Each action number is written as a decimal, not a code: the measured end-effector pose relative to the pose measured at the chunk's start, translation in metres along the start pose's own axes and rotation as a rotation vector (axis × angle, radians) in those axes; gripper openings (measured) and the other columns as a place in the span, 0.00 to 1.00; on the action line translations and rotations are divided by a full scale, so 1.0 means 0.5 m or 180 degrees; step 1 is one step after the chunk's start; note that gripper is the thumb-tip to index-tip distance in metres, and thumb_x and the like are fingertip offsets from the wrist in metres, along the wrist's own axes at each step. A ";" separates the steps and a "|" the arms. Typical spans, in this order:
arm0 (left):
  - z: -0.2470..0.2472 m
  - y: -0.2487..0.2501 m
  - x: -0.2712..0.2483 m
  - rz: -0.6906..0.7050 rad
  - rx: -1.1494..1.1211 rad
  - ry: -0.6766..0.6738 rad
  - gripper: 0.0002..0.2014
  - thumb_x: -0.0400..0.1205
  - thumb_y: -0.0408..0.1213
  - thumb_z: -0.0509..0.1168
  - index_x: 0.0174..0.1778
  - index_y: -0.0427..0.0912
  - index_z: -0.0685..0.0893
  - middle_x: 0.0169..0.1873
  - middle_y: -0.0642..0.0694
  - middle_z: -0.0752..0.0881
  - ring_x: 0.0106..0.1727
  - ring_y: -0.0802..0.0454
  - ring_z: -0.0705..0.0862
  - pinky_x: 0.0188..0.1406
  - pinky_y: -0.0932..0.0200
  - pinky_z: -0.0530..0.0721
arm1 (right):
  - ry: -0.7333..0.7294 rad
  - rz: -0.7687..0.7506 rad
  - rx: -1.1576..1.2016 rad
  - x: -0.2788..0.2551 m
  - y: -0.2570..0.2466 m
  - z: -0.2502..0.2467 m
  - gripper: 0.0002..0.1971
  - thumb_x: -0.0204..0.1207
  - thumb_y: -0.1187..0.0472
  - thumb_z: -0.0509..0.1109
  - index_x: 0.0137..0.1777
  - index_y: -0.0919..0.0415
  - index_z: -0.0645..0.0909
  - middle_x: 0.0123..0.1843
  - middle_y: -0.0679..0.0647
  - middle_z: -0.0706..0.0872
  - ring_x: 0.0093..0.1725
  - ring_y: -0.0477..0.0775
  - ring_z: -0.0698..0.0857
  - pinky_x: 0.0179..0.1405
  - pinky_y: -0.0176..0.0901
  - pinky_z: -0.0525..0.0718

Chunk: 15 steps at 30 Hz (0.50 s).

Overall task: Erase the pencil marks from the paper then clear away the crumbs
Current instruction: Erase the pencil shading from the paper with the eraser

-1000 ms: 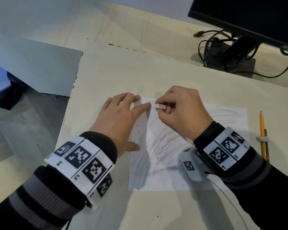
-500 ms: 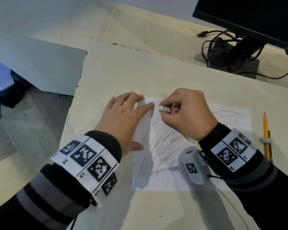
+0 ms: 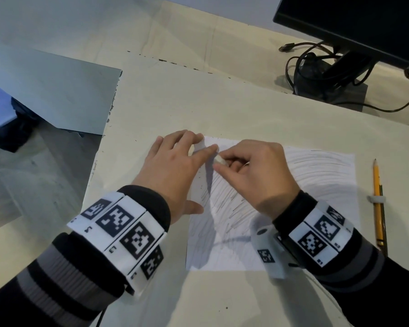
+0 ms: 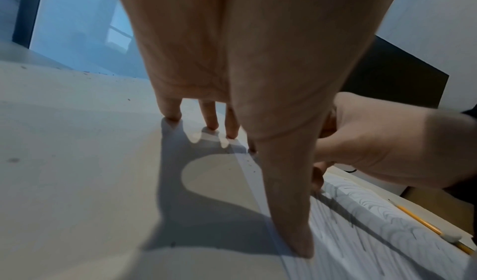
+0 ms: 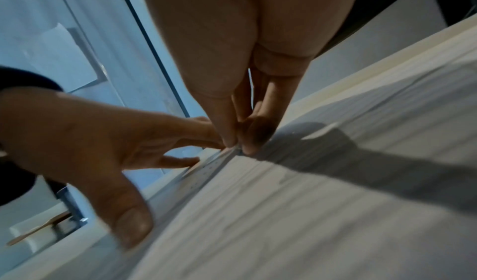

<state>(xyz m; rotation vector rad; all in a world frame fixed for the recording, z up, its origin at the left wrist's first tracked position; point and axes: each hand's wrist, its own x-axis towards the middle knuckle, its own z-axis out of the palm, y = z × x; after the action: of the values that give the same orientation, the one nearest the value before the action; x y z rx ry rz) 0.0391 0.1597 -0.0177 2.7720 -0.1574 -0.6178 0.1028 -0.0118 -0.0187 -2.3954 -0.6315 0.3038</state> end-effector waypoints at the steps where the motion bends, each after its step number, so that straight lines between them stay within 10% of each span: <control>1: -0.001 0.000 0.000 -0.0006 -0.0003 -0.0008 0.56 0.71 0.62 0.75 0.86 0.62 0.44 0.82 0.53 0.48 0.83 0.48 0.46 0.85 0.45 0.52 | 0.0053 0.0026 -0.0027 0.005 0.006 -0.004 0.02 0.74 0.57 0.79 0.43 0.55 0.92 0.33 0.46 0.86 0.32 0.45 0.84 0.35 0.38 0.85; 15: -0.003 0.002 0.001 -0.0030 0.0050 -0.0081 0.55 0.72 0.63 0.74 0.85 0.62 0.42 0.83 0.53 0.47 0.83 0.47 0.45 0.85 0.44 0.51 | 0.0178 -0.0108 -0.0339 0.040 0.025 -0.022 0.04 0.71 0.61 0.80 0.45 0.57 0.92 0.36 0.44 0.86 0.33 0.39 0.82 0.38 0.26 0.78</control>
<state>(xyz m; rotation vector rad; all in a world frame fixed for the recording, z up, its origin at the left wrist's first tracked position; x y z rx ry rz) 0.0400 0.1589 -0.0161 2.7823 -0.1556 -0.6572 0.1284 -0.0160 -0.0195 -2.4827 -0.6774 0.1923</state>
